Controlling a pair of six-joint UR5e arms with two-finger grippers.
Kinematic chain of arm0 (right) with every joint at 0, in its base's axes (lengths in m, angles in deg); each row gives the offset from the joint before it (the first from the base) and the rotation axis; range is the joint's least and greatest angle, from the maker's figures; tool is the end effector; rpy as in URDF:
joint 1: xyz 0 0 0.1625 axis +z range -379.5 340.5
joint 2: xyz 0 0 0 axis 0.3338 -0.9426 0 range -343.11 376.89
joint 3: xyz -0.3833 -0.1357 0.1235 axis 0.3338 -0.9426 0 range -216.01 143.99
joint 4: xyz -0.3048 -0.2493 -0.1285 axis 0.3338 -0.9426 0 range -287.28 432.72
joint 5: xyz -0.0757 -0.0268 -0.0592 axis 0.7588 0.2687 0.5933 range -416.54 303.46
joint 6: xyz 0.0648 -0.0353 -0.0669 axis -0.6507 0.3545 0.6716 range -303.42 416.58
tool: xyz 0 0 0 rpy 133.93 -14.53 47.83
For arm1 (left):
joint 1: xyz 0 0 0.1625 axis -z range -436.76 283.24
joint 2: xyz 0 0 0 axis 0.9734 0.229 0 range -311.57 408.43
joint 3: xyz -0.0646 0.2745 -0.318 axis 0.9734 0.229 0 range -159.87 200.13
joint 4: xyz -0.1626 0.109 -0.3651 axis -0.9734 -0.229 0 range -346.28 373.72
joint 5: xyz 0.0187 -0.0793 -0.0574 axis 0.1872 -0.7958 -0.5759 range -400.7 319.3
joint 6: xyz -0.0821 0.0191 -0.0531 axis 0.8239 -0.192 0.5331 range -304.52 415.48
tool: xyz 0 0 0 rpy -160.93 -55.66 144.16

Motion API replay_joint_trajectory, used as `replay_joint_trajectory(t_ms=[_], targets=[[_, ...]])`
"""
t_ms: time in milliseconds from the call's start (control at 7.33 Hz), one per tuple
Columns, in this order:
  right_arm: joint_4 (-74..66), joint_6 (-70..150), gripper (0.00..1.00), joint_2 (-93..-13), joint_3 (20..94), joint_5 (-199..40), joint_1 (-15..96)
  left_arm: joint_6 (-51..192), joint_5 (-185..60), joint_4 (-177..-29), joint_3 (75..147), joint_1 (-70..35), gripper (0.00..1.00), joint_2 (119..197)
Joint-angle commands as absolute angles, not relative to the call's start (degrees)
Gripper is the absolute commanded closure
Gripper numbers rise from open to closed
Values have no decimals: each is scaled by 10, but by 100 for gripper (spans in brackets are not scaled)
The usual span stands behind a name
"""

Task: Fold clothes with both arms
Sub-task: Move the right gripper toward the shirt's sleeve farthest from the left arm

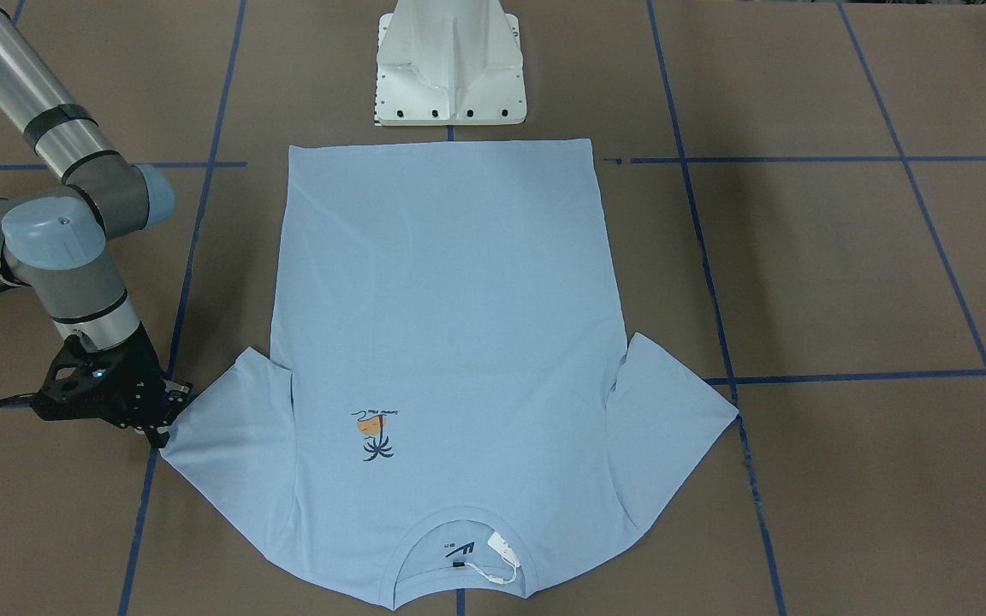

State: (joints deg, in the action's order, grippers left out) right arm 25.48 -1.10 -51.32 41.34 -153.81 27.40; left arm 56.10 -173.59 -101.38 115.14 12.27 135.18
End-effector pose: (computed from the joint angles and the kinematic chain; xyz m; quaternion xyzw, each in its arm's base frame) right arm -0.3794 -0.5820 0.4772 0.2344 -0.3728 0.0864 0.8937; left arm -0.0572 -0.4909 0.5949 0.2112 0.3585 0.0877 0.9051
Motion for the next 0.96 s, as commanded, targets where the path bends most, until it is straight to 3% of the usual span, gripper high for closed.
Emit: replay_joint_trajectory(t_ms=[0,410,819], targets=[[247,-15,100,-488,421,-1537,274,561,-1736,-1014,1151,123,0,1352],[246,-37,100,-482,451,-1516,261,561,-1737,-1016,1152,123,0,1352],[167,-92,100,-421,449,-1438,205,560,-1737,-1018,1152,123,0,1352]])
